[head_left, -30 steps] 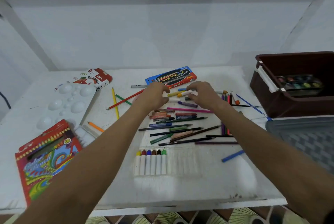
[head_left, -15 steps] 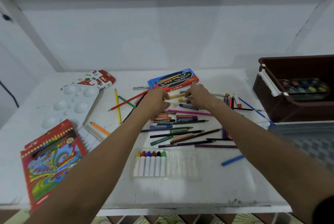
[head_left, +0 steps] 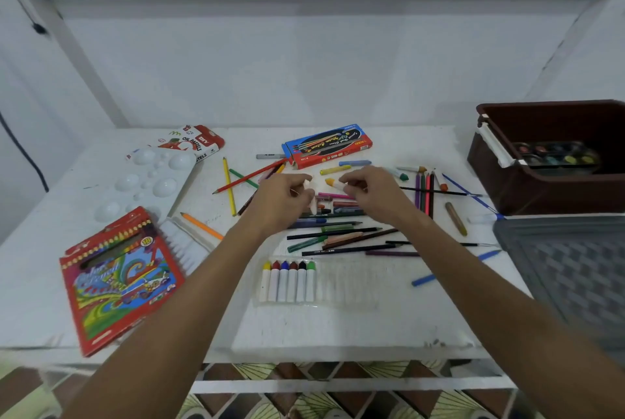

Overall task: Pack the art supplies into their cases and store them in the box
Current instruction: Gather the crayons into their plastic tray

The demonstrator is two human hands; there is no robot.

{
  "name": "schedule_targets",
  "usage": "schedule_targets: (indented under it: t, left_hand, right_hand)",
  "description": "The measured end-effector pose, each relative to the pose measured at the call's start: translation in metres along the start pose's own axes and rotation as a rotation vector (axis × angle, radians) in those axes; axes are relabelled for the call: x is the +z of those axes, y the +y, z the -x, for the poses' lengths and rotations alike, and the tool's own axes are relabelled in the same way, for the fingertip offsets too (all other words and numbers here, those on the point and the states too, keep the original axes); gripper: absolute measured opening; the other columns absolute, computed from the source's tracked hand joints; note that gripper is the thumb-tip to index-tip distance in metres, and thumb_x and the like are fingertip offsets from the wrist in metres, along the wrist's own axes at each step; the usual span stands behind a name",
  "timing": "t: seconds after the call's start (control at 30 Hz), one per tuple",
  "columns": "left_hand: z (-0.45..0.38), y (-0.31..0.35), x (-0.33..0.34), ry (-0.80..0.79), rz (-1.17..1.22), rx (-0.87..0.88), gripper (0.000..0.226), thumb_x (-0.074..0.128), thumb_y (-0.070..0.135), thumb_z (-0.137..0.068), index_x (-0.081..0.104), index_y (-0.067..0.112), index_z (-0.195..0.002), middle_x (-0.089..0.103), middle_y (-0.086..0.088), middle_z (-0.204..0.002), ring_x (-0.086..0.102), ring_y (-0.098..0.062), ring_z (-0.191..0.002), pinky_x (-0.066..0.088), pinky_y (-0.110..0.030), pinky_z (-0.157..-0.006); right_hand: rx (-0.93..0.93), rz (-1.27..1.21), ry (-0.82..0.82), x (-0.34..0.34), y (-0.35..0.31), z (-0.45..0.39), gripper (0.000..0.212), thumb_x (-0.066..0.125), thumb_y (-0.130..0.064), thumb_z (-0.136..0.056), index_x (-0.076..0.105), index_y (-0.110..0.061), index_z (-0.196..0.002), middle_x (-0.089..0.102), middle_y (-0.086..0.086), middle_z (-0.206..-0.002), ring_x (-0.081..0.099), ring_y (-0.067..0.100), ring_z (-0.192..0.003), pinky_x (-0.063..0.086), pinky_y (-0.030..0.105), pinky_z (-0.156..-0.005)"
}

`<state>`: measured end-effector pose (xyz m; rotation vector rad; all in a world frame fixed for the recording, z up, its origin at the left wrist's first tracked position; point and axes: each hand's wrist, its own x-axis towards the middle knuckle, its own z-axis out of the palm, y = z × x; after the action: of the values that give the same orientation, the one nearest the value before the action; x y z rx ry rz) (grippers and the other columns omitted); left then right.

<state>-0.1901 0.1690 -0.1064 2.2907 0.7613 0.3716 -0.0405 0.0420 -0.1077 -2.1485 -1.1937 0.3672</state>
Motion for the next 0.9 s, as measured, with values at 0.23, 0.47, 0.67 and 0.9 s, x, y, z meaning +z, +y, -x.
schedule_targets:
  t: [0.23, 0.47, 0.67, 0.9]
  left_hand:
    - [0.060, 0.012, 0.002, -0.157, 0.132, -0.106, 0.032, 0.065, 0.029, -0.087, 0.059, 0.024, -0.119, 0.070, 0.002, -0.073, 0.067, -0.012, -0.061, 0.057, -0.031, -0.062]
    - [0.077, 0.012, 0.020, -0.234, -0.025, -0.199, 0.030, 0.070, 0.033, -0.084, 0.062, 0.017, -0.107, 0.068, 0.000, -0.075, 0.060, -0.001, -0.046, 0.046, -0.016, -0.048]
    - [0.081, 0.010, 0.030, -0.207, -0.149, -0.177, 0.033, 0.071, 0.040, -0.081, 0.064, 0.018, -0.105, 0.067, 0.000, -0.082, 0.064, -0.012, -0.067, 0.051, -0.025, -0.062]
    - [0.085, 0.004, 0.035, -0.190, -0.254, -0.137, 0.033, 0.065, 0.044, -0.084, 0.066, 0.019, -0.107, 0.059, 0.004, -0.083, 0.057, -0.012, -0.072, 0.043, -0.023, -0.062]
  right_hand:
    - [0.074, -0.136, 0.051, 0.021, -0.017, 0.087, 0.020, 0.062, -0.023, -0.090, 0.071, -0.016, -0.107, 0.067, -0.005, -0.090, 0.057, 0.005, -0.077, 0.042, 0.014, -0.064]
    - [0.170, -0.090, 0.060, 0.053, -0.021, 0.123, 0.026, 0.060, -0.025, -0.092, 0.067, -0.015, -0.114, 0.067, -0.002, -0.102, 0.053, 0.000, -0.074, 0.036, 0.004, -0.065]
    - [0.202, -0.088, 0.079, 0.064, -0.024, 0.130, 0.019, 0.058, -0.024, -0.092, 0.067, -0.015, -0.108, 0.066, -0.001, -0.095, 0.052, -0.001, -0.068, 0.039, 0.003, -0.059]
    - [0.184, -0.087, -0.020, 0.064, -0.025, 0.128, 0.023, 0.057, -0.026, -0.093, 0.065, -0.017, -0.113, 0.067, -0.002, -0.097, 0.053, -0.003, -0.067, 0.041, 0.003, -0.058]
